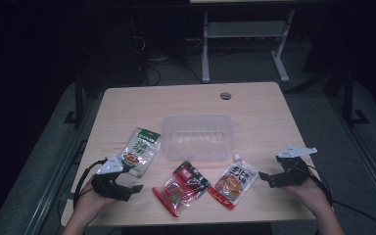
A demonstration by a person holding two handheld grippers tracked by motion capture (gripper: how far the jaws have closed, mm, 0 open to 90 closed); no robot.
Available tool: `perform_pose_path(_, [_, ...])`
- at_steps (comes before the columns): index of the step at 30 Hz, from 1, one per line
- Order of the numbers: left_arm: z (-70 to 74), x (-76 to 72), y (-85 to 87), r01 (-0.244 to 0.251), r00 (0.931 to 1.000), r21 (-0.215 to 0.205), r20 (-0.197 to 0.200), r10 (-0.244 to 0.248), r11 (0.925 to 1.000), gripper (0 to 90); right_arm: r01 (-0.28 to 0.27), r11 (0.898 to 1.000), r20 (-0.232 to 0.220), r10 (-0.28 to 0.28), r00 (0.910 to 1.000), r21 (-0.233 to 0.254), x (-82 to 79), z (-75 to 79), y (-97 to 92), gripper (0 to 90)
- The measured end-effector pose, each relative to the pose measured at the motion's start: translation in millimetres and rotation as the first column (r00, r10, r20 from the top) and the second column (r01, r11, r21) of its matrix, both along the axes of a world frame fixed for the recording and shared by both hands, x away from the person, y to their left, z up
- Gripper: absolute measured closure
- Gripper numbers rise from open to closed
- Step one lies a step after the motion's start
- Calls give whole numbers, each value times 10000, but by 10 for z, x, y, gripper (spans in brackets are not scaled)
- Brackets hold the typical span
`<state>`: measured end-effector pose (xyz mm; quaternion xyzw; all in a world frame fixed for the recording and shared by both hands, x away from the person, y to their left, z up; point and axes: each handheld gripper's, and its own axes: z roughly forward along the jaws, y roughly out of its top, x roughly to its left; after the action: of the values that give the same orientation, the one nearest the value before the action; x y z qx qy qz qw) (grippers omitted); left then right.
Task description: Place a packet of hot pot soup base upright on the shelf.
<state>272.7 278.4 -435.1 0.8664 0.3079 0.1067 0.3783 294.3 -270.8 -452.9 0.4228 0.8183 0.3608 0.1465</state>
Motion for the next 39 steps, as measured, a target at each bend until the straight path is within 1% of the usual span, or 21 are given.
perform_pose_path(1, [3, -1, -4, -6, 10000, -35, -24, 6, 10000, 147, 4, 10000, -5, -4, 10000, 18, -1, 0, -1, 47])
perform_pose_path(2, [2, -7, -14, -63, 10000, -156, -76, 62, 9999, 151, 8, 10000, -17, -8, 10000, 75, -3, 0, -5, 47])
perform_pose_path(6, [3, -21, -42, 34, 9998, -196, -203, -38, 9998, 178, -12, 9999, -44, 12, 10000, 141, 2, -1, -14, 49])
perform_pose_path(7, [14, -21, -44, 170, 9997, -121, -201, -172, 9998, 200, -19, 9999, -77, 20, 10000, 140, 5, -1, -16, 49])
perform_pose_path(8, [17, -30, -61, 113, 9995, -283, -279, -121, 9995, 209, -29, 9998, -105, 31, 9999, 178, 9, -4, -17, 50])
perform_pose_path(10, [34, -40, -80, 176, 9993, -328, -316, -187, 9993, 238, -57, 9998, -140, 59, 9999, 193, 20, -11, -20, 50])
perform_pose_path(12, [56, -62, -105, 234, 9990, -468, -365, -252, 9986, 292, -69, 9997, -119, 72, 9999, 255, 20, -20, -23, 50])
perform_pose_path(14, [81, -84, -133, 304, 9987, -719, -386, -332, 9969, 396, 13, 9996, -245, -6, 9997, 280, 13, -18, -22, 50])
perform_pose_path(15, [99, -92, -148, 399, 9980, -754, -468, -435, 9964, 436, 2, 9997, -160, 2, 9999, 232, 16, -14, -26, 50])
perform_pose_path(16, [114, -99, -165, 477, 9974, -825, -496, -519, 9955, 509, 47, 9998, -133, -44, 9999, 206, 14, -6, -27, 51])
perform_pose_path(18, [132, -104, -192, 578, 9966, -982, -531, -632, 9935, 610, 107, 9997, -71, -105, 9999, 242, 8, 7, -25, 52])
perform_pose_path(19, [137, -106, -207, 653, 9954, -1041, -634, -722, 9924, 678, 142, 9995, -143, -138, 9998, 286, 1, 13, -18, 52])
perform_pose_path(20, [140, -111, -224, 699, 9942, -1062, -738, -779, 9919, 726, 138, 9995, -126, -135, 9998, 270, -1, 17, -15, 54])
perform_pose_path(21, [147, -122, -245, 777, 9934, -1097, -755, -863, 9909, 774, 136, 9995, -58, -134, 9999, 283, 0, 13, -10, 54])
perform_pose_path(24, [169, -155, -304, 1063, 9886, -1389, -918, -1197, 9846, 890, 63, 9997, -121, -60, 9999, 218, 2, 3, 18, 54])
perform_pose_path(27, [176, -167, -376, 1255, 9850, -1459, -997, -1408, 9813, 897, 14, 9998, -159, -11, 9999, 213, 4, -2, 26, 54])
perform_pose_path(28, [174, -166, -396, 1388, 9831, -1410, -1000, -1536, 9802, 897, 32, 9998, -149, -29, 9999, 207, 4, -2, 25, 54])
perform_pose_path(30, [165, -184, -453, 1452, 9807, -1602, -1076, -1634, 9764, 897, 82, 9996, -132, -78, 9999, 268, 1, -3, 23, 54])
perform_pose_path(32, [147, -202, -516, 1569, 9776, -1643, -1144, -1768, 9738, 898, 81, 9996, -126, -77, 9999, 256, 0, -4, 15, 55])
perform_pose_path(37, [84, -238, -694, 2035, 9644, -1598, -1374, -2259, 9660, 897, 123, 9996, -133, -120, 9998, 246, 12, -9, 12, 55])
perform_pose_path(39, [62, -251, -765, 2187, 9586, -1669, -1471, -2436, 9614, 898, 101, 9997, -128, -98, 9999, 207, 16, -17, 15, 55])
